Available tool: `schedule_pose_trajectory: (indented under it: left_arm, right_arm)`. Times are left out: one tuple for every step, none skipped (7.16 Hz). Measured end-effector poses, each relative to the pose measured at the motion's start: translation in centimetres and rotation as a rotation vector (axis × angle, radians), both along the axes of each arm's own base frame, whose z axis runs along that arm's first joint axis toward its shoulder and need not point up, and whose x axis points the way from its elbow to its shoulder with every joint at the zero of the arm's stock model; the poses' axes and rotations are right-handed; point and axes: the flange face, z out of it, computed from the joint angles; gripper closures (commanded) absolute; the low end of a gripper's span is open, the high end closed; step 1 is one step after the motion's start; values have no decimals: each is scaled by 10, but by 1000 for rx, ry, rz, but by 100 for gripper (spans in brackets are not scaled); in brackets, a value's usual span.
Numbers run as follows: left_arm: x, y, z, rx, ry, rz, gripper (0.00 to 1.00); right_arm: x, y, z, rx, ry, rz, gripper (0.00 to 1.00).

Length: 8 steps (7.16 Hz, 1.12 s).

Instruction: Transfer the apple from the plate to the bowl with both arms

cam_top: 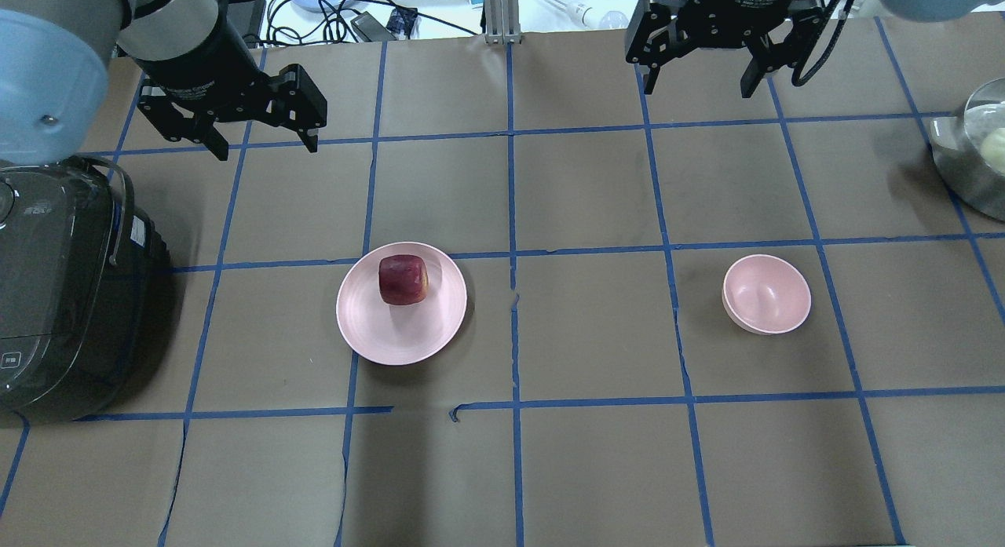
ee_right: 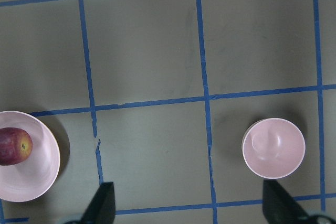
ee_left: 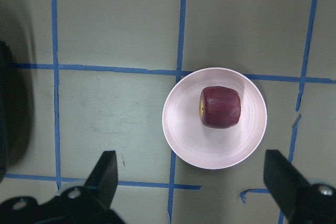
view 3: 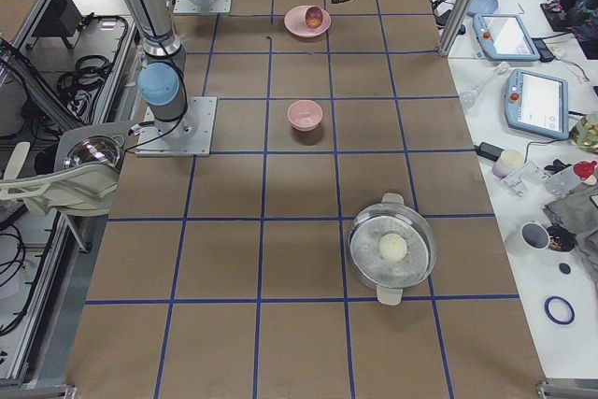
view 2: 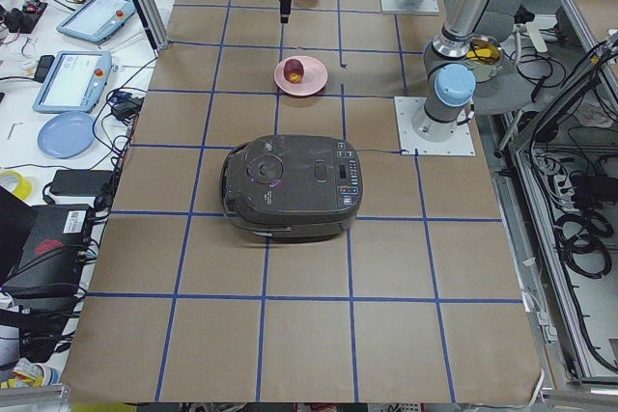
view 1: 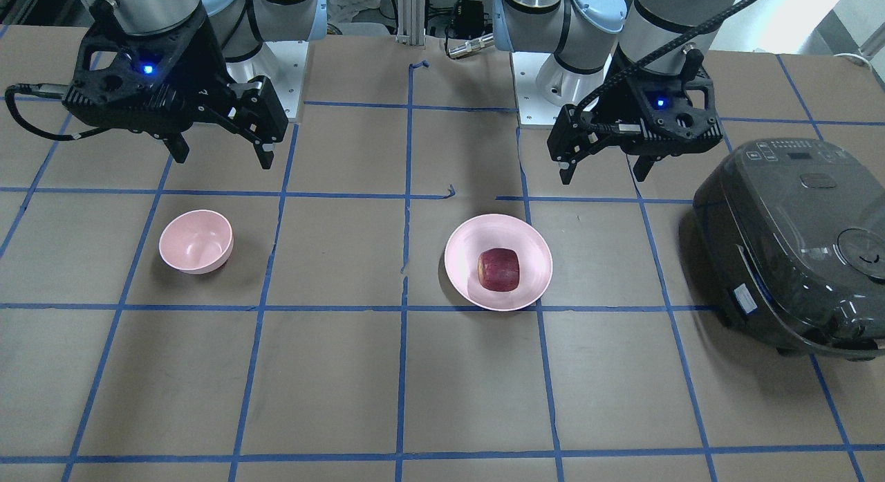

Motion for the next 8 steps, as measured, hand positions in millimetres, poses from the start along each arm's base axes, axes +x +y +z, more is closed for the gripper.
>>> schedule_pose_trajectory:
  left_arm:
    - [1,0,0,-1,6,1,0]
    - [1,-1,0,1,13,2,0]
    - [1,-2,-1,2,19,3,0]
    - [0,-5,-2,4,28,3,0]
    - [-1,-8,-4,7,33,0,0]
    - [-1,-9,-5,9,36,-4,0]
    - [0,-7,-4,8,36,-6,0]
    - [2,-2,0,-3,36,-7,3]
  right_arm:
    - [-1,-1,-1,0,3,29,0]
    - [-1,-2,-3,1,5,89,0]
    - [0,-2,-3,1,1,114,0]
    - [0,-3,-3,0,-4,113,0]
    - [1,-3,-3,-3,-6,99,0]
    - [0,-3,-3,-7,-6,85,0]
    - [0,-4,-3,-8,-3,79,0]
    - [0,-4,-3,-9,1,77,0]
